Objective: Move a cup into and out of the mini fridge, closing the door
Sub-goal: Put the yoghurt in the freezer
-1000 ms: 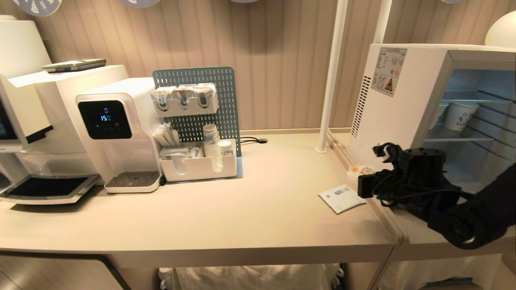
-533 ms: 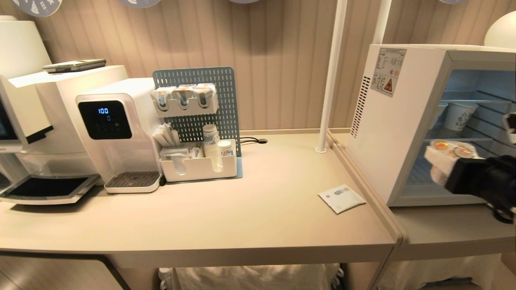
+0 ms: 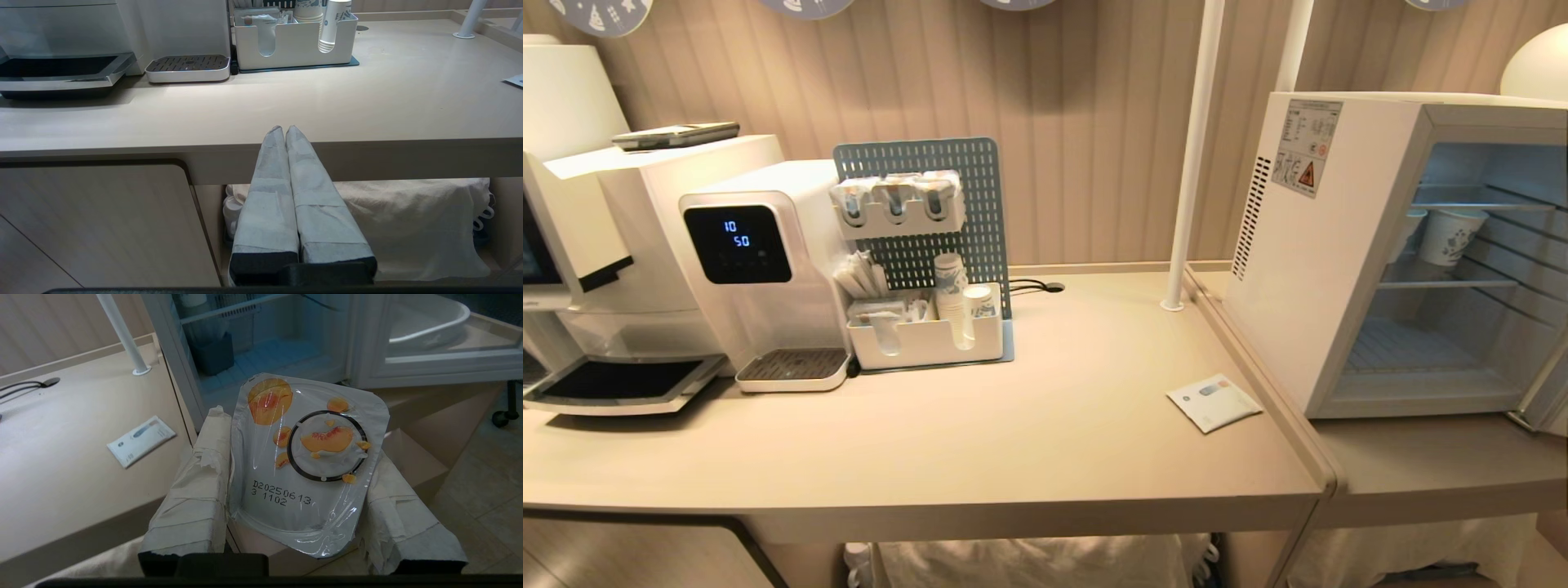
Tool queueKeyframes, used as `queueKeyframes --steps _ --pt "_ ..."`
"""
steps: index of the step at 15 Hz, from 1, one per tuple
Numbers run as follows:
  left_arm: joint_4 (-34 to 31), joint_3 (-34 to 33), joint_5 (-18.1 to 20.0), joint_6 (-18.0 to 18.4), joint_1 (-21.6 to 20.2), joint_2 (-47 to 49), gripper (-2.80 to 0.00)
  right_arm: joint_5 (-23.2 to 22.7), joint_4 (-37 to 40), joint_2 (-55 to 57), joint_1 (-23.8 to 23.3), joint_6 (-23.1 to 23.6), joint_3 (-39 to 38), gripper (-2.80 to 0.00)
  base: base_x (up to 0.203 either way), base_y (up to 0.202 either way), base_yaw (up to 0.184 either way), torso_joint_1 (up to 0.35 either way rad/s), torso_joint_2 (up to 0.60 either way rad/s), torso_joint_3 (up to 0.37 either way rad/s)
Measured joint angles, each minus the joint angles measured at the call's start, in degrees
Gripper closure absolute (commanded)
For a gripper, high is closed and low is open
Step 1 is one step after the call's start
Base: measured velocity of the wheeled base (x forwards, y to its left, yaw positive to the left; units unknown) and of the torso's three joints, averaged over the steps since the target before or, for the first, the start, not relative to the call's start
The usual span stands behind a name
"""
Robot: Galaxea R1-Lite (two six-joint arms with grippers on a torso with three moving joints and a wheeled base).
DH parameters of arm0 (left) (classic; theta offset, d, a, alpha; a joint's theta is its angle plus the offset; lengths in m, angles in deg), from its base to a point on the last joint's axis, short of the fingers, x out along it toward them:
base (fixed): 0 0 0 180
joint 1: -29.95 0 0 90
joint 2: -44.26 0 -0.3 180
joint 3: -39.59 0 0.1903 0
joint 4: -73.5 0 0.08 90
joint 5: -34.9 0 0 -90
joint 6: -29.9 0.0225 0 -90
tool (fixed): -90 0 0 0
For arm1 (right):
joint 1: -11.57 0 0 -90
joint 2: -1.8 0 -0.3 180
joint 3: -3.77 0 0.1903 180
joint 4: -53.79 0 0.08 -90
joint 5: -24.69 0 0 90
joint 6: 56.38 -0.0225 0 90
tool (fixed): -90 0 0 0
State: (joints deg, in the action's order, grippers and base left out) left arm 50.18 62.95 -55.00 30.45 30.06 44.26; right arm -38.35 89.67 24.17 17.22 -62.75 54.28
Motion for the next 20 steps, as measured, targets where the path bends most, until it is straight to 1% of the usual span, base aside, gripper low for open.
queueKeyframes --steps 2,3,4,5,8,9,10,11,13,15,17,20 --pt "0.0 0.0 0.0 0.0 0.0 0.0 0.00 -5.4 6.5 -10.1 -3.3 0.3 -1.1 0.00 0.000 0.000 0.000 0.000 0.00 0.000" --pt "0.0 0.0 0.0 -0.1 0.0 0.0 0.00 -7.8 7.0 -14.0 -4.1 -0.1 -2.4 0.00 0.000 0.000 0.000 0.000 0.00 0.000" --pt "0.0 0.0 0.0 -0.1 0.0 0.0 0.00 -10.1 4.9 -16.9 -4.6 -0.5 -5.0 0.00 0.000 0.000 0.000 0.000 0.00 0.000" --pt "0.0 0.0 0.0 -0.1 0.0 0.0 0.00 -12.3 1.0 -18.8 -5.0 0.1 -8.9 0.00 0.000 0.000 0.000 0.000 0.00 0.000" --pt "0.0 0.0 0.1 -0.3 0.0 0.0 0.00 -18.3 -13.3 -21.6 -5.5 6.2 -23.0 0.00 0.000 0.000 0.000 0.000 0.00 0.000" --pt "0.0 0.0 0.1 -0.3 0.0 0.0 0.00 -20.4 -16.0 -21.9 -5.5 7.6 -24.9 0.00 0.000 0.000 0.000 0.000 0.00 0.000" --pt "0.0 0.0 0.1 -0.4 0.0 0.0 0.00 -23.9 -16.9 -22.2 -5.6 8.6 -26.0 0.00 0.000 0.000 0.000 0.000 0.00 0.000" --pt "0.0 0.0 0.0 -0.5 0.0 0.0 0.00 -26.4 -14.8 -22.3 -5.6 9.0 -26.4 0.00 0.000 0.000 0.000 0.000 0.00 0.000" --pt "0.0 0.0 0.0 -0.6 0.0 0.0 0.00 -27.1 -9.3 -22.4 -5.7 9.0 -26.4 0.00 0.000 0.000 0.000 0.000 0.00 0.000" --pt "0.0 0.0 0.0 -0.6 0.0 0.0 0.00 -27.2 -12.2 -22.4 -5.7 7.9 -26.8 0.00 0.000 0.000 0.000 0.000 0.00 0.000" --pt "0.0 0.0 0.0 -0.3 0.0 0.0 0.00 -27.2 -12.7 -22.4 -5.7 7.6 -27.1 0.00 0.003 -0.036 0.002 0.001 0.01 -0.001" --pt "0.0 0.0 0.0 0.0 0.0 0.0 0.00 -27.1 -12.8 -22.4 -5.7 7.5 -27.1 0.00 0.001 -0.165 0.000 0.004 0.00 -0.001"
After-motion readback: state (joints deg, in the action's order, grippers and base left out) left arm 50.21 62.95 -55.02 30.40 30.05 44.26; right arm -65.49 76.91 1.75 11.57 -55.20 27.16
